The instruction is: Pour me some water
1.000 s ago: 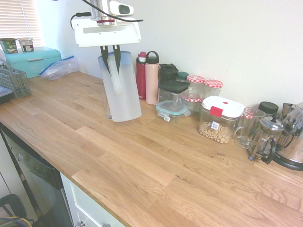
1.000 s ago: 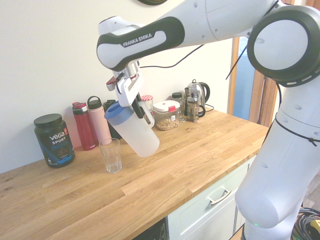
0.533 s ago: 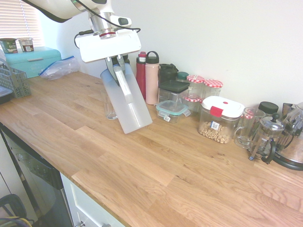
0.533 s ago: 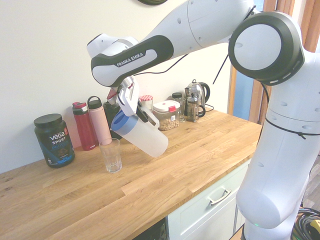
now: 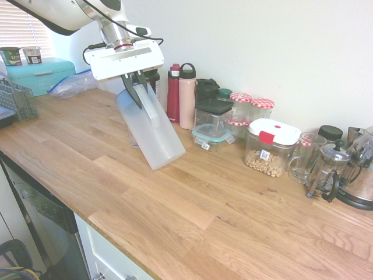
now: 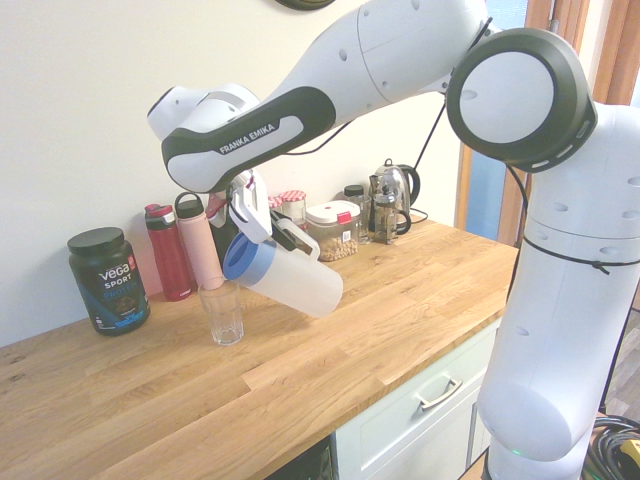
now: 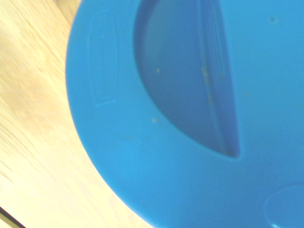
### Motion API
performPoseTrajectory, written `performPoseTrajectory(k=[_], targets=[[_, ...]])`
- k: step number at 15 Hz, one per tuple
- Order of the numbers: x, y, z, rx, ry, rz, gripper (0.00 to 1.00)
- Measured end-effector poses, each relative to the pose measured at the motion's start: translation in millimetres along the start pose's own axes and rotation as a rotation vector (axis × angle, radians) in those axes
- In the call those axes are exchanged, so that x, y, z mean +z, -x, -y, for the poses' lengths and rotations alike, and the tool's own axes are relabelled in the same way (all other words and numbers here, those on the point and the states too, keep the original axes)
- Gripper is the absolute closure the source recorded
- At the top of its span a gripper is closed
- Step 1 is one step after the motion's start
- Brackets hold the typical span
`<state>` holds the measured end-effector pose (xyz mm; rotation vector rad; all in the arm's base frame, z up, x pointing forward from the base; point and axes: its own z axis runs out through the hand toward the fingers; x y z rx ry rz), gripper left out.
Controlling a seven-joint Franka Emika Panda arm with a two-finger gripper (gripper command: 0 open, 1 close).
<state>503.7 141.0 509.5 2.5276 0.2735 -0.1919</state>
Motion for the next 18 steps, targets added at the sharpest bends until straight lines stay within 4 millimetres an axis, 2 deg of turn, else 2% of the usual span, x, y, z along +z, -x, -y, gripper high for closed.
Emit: performPoseTrajectory(k=[3, 9, 15, 18], targets=[[4, -11, 3, -0.010, 0.030, 0.001, 1.00], [-1, -31, -1, 0.003, 0.049, -0.014, 1.00], [-1, -35, -4, 0.011, 0.049, -0.016, 1.00], [-10, -26, -20, 0.049, -0.018, -0.024, 1.00]])
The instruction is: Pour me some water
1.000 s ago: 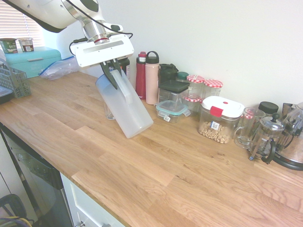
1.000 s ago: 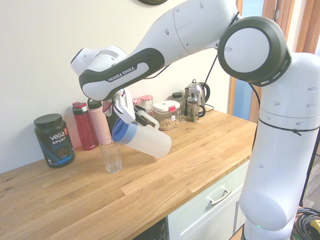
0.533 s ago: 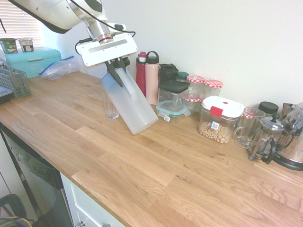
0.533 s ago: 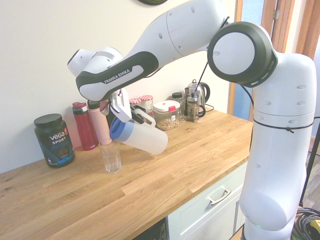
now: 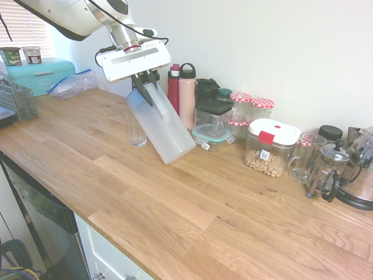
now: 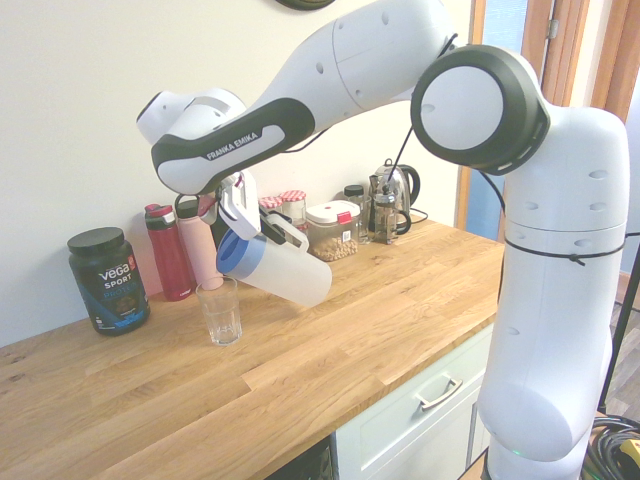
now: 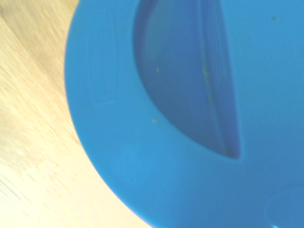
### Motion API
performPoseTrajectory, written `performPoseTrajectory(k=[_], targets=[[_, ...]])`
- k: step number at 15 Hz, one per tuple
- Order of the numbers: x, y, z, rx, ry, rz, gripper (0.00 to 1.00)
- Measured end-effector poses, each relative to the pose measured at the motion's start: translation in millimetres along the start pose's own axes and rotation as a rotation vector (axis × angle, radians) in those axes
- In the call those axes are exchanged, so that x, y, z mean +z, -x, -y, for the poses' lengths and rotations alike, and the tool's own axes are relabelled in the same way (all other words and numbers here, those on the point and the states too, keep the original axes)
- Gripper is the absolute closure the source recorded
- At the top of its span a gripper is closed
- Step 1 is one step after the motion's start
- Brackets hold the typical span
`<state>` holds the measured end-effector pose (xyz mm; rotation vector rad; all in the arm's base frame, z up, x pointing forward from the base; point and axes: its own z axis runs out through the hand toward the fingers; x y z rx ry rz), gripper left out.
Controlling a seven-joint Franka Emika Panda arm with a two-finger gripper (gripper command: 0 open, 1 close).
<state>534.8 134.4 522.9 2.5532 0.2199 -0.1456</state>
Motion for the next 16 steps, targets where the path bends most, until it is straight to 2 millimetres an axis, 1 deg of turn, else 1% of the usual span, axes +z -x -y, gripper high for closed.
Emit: performPoseTrajectory(k=[1, 2, 3, 4, 5, 6, 7, 8, 9, 11, 14, 16], targets=[[-6, 7, -14, 0.026, -0.045, -0.007, 1.00], [-12, 16, -34, 0.061, -0.101, -0.019, 1.00], [-14, 27, -57, 0.100, -0.158, -0.032, 1.00], [-12, 40, -80, 0.141, -0.212, -0.046, 1.00], [-4, 54, -105, 0.191, -0.261, -0.059, 1.00], [8, 70, -128, 0.244, -0.306, -0.067, 1.00], [21, 87, -149, 0.298, -0.347, -0.071, 1.00], [36, 103, -166, 0.353, -0.382, -0.075, 1.00], [53, 116, -178, 0.407, -0.413, -0.078, 1.00], [84, 134, -193, 0.511, -0.470, -0.079, 1.00], [129, 151, -215, 0.667, -0.537, -0.069, 1.00], [153, 158, -227, 0.773, -0.576, -0.077, 1.00]])
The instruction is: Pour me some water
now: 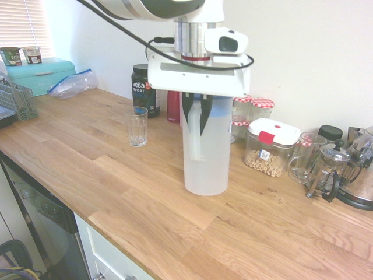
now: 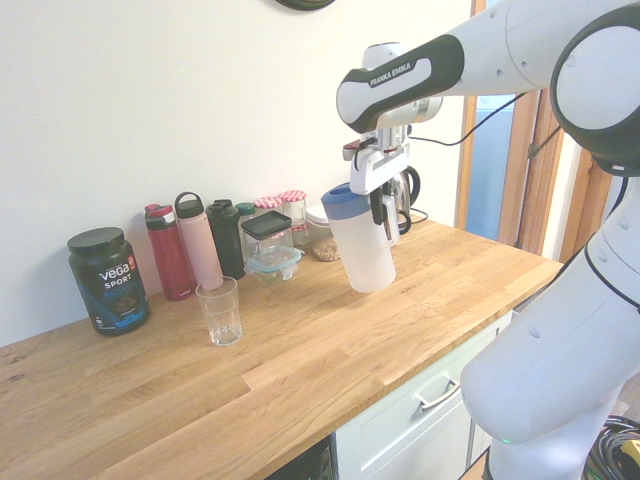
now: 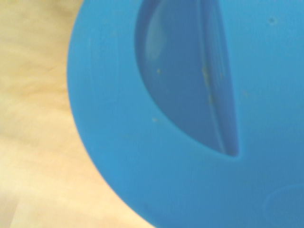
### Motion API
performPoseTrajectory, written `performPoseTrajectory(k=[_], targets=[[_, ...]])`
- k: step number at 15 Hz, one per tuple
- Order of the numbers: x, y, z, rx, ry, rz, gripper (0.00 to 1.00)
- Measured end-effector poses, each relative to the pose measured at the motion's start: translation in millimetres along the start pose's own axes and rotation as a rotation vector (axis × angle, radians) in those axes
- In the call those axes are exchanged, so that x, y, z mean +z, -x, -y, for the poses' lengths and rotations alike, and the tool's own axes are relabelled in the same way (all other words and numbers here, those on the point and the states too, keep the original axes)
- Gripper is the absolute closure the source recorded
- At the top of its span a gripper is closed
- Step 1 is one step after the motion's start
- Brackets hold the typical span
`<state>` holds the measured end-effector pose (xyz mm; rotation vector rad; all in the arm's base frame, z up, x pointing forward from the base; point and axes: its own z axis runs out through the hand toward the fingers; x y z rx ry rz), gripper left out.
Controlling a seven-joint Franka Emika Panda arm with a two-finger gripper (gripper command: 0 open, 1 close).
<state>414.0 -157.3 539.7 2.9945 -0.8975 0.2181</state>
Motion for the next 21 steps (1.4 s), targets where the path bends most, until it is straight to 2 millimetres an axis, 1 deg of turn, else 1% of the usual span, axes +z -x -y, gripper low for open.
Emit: performPoseTrajectory(k=[1, 2, 6, 9, 12, 18, 19, 21], targets=[[6, -2, -6, 0.050, -0.025, -0.016, 1.00], [11, -3, -8, 0.100, -0.052, -0.033, 1.00], [29, -9, 1, 0.286, -0.164, -0.115, 1.00], [37, -19, -2, 0.414, -0.218, -0.203, 1.00], [48, -18, -6, 0.456, -0.214, -0.198, 1.00], [60, -11, -4, 0.472, -0.189, -0.133, 1.00], [60, -11, -4, 0.472, -0.188, -0.133, 0.00], [60, -11, -4, 0.474, -0.188, -0.132, 0.00]])
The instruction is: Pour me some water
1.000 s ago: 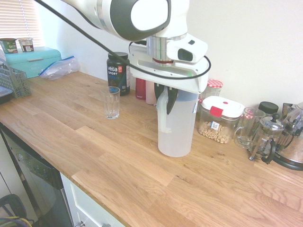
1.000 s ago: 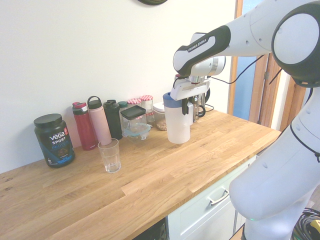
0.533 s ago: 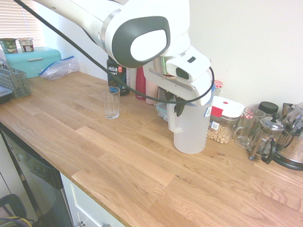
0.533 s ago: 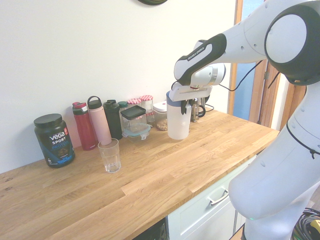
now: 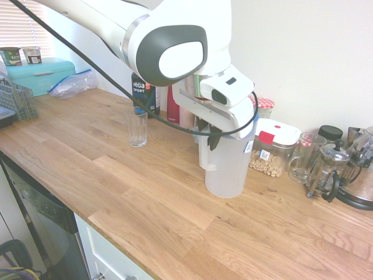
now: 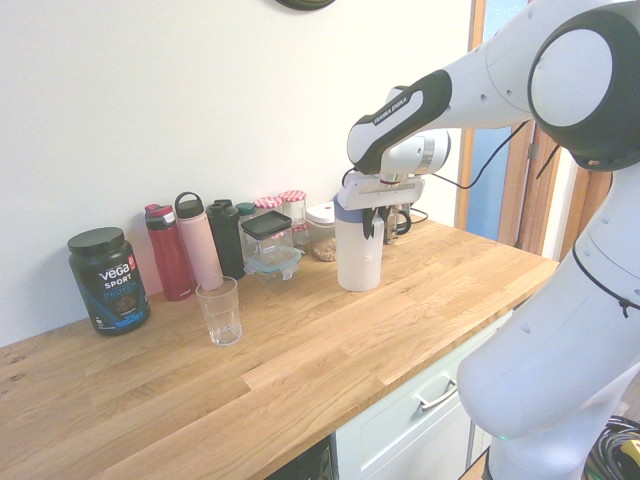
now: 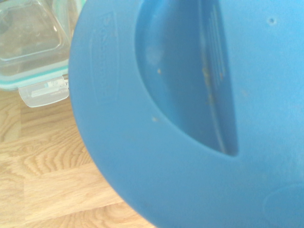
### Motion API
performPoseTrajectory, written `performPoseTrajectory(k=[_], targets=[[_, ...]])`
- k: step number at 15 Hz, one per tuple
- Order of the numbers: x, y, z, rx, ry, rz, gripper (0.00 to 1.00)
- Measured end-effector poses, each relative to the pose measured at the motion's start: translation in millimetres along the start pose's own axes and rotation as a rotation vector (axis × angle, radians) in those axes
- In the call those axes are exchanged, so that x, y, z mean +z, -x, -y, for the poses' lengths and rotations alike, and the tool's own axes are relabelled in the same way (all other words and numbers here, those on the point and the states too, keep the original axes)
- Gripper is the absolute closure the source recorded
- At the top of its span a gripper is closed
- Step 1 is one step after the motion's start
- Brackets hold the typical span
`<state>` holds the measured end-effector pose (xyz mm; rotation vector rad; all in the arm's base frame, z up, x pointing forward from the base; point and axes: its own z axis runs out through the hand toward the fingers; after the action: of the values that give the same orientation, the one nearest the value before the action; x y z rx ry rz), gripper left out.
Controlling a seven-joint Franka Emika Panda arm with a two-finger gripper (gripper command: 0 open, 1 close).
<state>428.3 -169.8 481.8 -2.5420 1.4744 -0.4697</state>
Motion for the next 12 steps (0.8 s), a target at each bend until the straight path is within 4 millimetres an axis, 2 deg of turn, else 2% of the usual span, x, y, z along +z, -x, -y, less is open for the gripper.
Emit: performPoseTrajectory(k=[8, 10, 12], targets=[[-2, -2, -7, 0.015, 0.019, 0.008, 0.00], [-15, 3, -8, 0.016, 0.047, 0.015, 0.00], [-46, 20, -1, 0.013, 0.083, 0.021, 0.00]])
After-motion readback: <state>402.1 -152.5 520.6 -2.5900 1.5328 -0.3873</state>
